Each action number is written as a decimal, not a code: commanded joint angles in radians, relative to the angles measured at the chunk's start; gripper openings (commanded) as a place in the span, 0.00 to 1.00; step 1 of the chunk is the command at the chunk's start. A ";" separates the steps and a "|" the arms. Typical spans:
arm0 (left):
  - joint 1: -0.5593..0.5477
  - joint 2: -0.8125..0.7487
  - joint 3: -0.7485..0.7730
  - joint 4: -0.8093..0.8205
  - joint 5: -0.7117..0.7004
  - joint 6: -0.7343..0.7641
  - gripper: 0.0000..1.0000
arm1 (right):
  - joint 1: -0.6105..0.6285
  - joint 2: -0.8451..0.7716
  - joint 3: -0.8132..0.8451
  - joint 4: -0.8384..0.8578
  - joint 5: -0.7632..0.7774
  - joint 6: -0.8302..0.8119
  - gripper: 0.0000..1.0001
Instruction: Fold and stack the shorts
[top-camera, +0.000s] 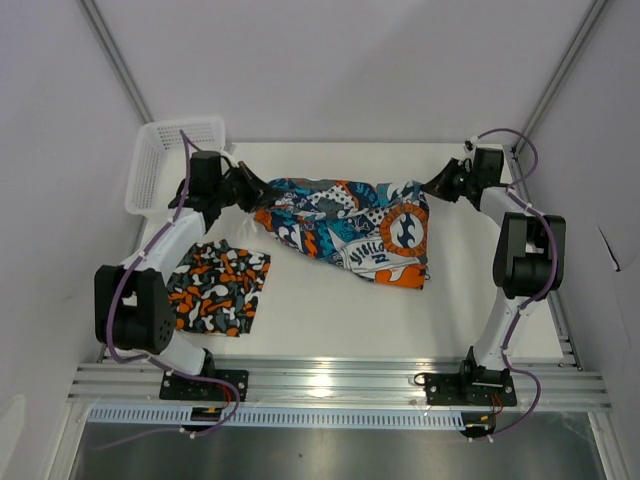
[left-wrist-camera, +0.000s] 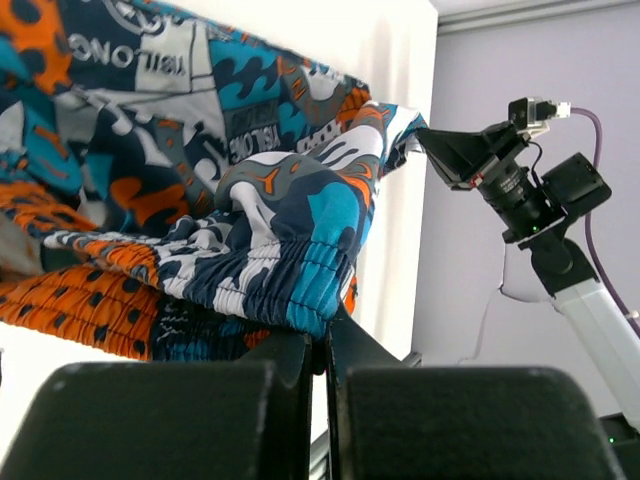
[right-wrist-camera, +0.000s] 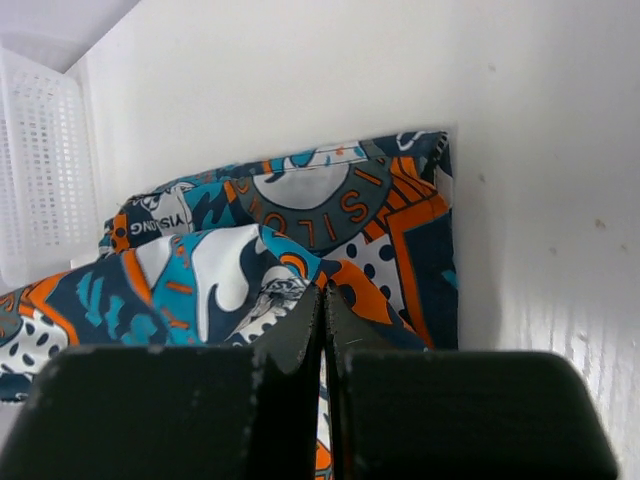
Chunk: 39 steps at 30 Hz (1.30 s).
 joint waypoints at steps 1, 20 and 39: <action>0.010 0.045 0.077 0.053 0.004 -0.013 0.00 | 0.009 -0.053 0.073 -0.001 -0.028 -0.033 0.00; 0.086 0.103 -0.077 0.380 0.038 -0.164 0.00 | 0.021 0.040 0.237 -0.013 -0.065 -0.016 0.00; 0.112 -0.230 -0.498 0.426 -0.002 -0.073 0.00 | 0.103 0.146 0.487 -0.392 -0.056 -0.145 0.08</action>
